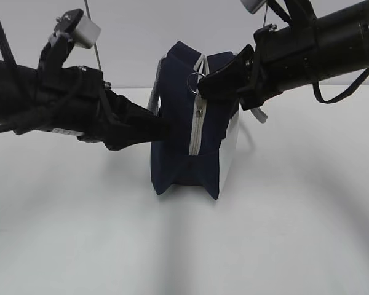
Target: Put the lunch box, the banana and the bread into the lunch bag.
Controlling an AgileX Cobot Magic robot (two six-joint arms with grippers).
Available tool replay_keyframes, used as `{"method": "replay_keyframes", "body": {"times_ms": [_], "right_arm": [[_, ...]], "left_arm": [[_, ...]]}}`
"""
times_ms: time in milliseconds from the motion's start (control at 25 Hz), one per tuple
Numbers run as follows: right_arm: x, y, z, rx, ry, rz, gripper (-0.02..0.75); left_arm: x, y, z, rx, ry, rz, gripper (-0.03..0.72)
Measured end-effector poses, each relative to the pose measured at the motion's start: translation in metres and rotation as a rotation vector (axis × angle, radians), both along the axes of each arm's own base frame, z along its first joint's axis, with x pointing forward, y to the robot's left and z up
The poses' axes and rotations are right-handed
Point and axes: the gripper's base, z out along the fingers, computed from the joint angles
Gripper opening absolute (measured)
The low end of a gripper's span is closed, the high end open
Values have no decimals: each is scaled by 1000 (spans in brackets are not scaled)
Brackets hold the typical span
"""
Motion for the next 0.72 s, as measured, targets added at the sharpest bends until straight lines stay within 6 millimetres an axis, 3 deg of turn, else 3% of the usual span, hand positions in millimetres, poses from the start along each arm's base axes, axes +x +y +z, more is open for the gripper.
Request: {"method": "replay_keyframes", "body": {"times_ms": [280, 720], "right_arm": [[0, 0, 0, 1, 5, 2, -16], [-1, 0, 0, 3, 12, 7, -16]], "left_arm": [[10, -6, -24, 5, 47, -17, 482], [25, -11, -37, -64, 32, 47, 494]]}}
